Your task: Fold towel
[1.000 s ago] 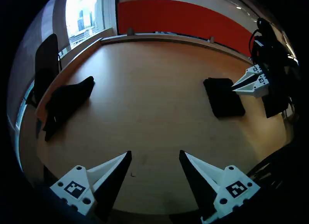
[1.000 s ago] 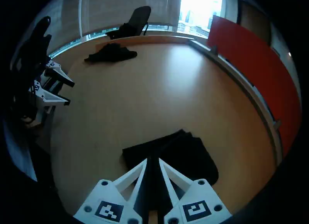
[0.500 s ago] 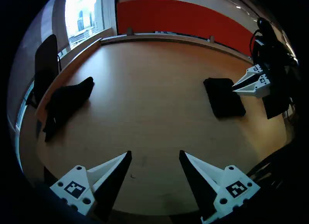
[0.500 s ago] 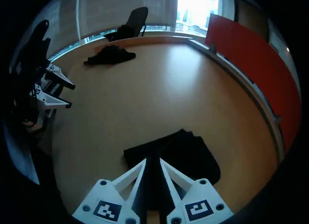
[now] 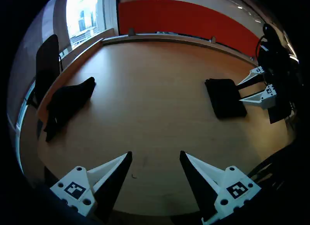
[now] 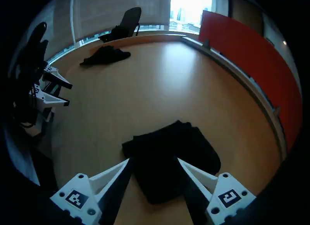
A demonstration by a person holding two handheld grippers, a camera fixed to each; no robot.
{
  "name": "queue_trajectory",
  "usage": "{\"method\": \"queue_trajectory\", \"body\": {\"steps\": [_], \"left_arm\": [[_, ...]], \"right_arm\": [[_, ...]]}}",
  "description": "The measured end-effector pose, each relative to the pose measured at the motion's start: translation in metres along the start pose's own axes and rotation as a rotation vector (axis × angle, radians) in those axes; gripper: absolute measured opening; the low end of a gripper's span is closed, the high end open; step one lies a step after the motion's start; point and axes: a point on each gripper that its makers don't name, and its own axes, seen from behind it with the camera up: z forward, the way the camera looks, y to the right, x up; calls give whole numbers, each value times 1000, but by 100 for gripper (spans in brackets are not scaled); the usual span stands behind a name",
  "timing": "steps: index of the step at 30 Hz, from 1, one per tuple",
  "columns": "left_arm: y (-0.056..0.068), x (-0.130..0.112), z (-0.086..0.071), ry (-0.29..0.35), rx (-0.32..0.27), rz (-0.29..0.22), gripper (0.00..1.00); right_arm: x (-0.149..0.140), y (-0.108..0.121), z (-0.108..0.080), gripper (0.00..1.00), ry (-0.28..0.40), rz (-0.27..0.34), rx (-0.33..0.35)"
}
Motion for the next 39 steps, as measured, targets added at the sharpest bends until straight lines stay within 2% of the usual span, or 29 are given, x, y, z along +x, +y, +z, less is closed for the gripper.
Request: {"method": "queue_trajectory", "body": {"steps": [18,30,34,39], "left_arm": [[1,5,0,6,-1,22,91],[4,2,0,3,-5,24,91],[5,2,0,3,-6,26,91],[6,3,0,4,-10,28,91]], "right_arm": [[-44,10,-15,77,-42,79,-61],[-71,3,-19,76,-79,95,-77],[-80,1,-19,71,-92,110,-78],[-88,-2,-19,58,-102,124,-76]]}}
